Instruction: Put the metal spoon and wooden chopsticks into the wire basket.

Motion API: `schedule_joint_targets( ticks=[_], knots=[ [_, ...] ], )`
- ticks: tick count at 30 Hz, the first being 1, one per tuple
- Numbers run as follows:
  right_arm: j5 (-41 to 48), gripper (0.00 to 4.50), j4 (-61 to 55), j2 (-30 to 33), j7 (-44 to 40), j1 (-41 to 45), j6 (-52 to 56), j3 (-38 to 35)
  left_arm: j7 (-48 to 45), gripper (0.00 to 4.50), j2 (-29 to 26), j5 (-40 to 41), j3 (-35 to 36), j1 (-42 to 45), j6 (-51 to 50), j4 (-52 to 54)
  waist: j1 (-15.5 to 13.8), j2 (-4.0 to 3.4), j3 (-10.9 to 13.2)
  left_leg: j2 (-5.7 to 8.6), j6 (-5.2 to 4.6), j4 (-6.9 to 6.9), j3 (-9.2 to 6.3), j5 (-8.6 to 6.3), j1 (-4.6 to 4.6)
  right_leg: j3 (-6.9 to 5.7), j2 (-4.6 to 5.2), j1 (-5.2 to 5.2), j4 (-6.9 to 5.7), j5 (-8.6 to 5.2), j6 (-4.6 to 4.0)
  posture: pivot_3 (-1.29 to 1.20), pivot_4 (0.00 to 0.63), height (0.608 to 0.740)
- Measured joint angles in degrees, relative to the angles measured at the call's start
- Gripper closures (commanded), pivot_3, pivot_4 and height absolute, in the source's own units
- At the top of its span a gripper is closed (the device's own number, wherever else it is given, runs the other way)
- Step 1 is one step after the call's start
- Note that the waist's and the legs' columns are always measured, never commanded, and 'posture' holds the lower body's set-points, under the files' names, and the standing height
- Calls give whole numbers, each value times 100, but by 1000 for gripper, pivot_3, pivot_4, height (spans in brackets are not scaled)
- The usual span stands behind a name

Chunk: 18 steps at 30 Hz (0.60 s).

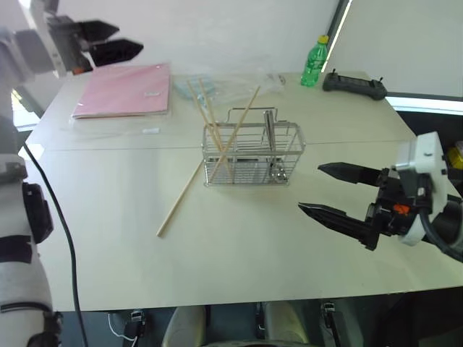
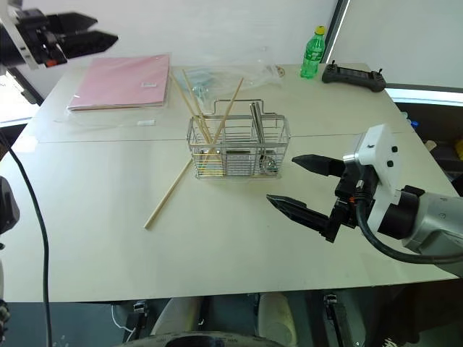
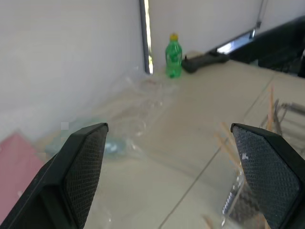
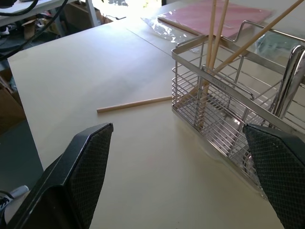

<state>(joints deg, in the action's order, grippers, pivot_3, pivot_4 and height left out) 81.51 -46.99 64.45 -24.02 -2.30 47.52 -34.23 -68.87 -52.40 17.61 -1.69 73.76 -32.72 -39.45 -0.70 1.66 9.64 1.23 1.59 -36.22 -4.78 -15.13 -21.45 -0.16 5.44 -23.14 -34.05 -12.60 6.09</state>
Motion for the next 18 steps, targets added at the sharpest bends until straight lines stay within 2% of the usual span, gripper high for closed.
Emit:
schedule_joint_targets(
  ticks=[2,5,11,18],
  knots=[
    [-27,0,-2,-2,0,-42,0,0,-297,202,-166,-484,-431,-193,384,-124,14,-8,-4,0,-1,10,8,-1,2,1,5,-6,0,0,0,0,150,722],
    [-35,0,-9,-31,32,-147,3,0,-561,202,-103,-1073,-1073,-543,267,-248,3,-9,-4,-1,-3,11,5,-2,-1,0,0,-10,-5,-1,1,0,150,722],
    [-41,0,-187,-103,157,-271,-9,33,-651,202,653,-1721,-1932,-1021,-526,-43,-16,8,3,-2,-3,-5,0,-1,-11,-1,12,-3,0,-1,1,0,150,722],
    [-147,0,-288,-115,140,-423,-19,66,-440,202,1631,-1849,-2209,-1121,-1160,392,9,10,4,3,-4,2,0,-2,-7,-1,7,-8,-5,-1,6,0,150,722]
  ],
)
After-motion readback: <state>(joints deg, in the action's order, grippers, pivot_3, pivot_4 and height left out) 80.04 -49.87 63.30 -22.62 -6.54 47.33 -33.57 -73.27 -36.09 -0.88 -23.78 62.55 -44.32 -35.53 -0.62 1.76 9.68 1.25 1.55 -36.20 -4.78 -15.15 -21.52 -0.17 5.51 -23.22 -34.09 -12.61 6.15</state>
